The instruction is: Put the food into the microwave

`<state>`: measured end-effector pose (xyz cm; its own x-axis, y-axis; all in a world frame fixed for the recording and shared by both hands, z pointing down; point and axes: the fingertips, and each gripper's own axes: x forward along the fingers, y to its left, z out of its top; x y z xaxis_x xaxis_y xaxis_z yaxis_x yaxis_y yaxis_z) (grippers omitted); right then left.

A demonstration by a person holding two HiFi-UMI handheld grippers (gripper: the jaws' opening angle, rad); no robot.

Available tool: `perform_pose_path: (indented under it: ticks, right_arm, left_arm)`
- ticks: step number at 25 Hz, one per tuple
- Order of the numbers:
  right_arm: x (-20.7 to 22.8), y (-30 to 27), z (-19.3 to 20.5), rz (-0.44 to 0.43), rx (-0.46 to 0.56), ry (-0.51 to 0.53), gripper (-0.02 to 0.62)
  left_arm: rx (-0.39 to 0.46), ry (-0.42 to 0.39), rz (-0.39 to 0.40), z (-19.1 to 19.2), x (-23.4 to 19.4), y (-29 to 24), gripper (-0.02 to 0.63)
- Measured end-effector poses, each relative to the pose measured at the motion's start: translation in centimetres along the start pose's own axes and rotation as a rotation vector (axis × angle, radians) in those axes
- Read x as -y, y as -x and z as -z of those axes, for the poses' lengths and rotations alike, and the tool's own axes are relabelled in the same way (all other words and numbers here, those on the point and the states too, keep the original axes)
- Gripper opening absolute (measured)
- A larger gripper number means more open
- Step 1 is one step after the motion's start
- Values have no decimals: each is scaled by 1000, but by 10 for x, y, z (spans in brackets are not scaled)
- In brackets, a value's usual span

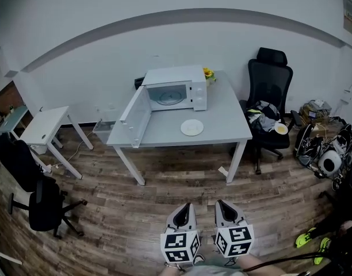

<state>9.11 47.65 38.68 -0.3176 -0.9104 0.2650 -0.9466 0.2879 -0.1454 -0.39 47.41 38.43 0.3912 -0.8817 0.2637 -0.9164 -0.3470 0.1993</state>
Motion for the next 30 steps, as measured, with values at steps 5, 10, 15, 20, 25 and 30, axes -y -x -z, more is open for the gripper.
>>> perform_pose_path:
  ticks: [5, 10, 15, 20, 25, 30]
  right_arm:
    - [0, -6, 2, 12, -10, -3, 17]
    - [2, -16, -1, 15, -4, -2, 17]
    - [11, -26, 1, 19, -8, -8, 17]
    - [20, -45, -2, 18, -12, -12, 17]
    - [33, -74, -12, 14, -16, -7, 17]
    - [45, -104, -26, 7, -11, -1, 17]
  left_arm:
    - [-9, 24, 10, 0, -8, -6, 3]
    - [-7, 29, 11, -3, -12, -15, 3]
    - [-12, 30, 7, -1, -13, -26, 3]
    - [-14, 32, 1, -5, -19, -46, 3]
    - [-11, 30, 1, -15, -25, -76, 3]
    - [-7, 28, -5, -28, -33, -105, 3]
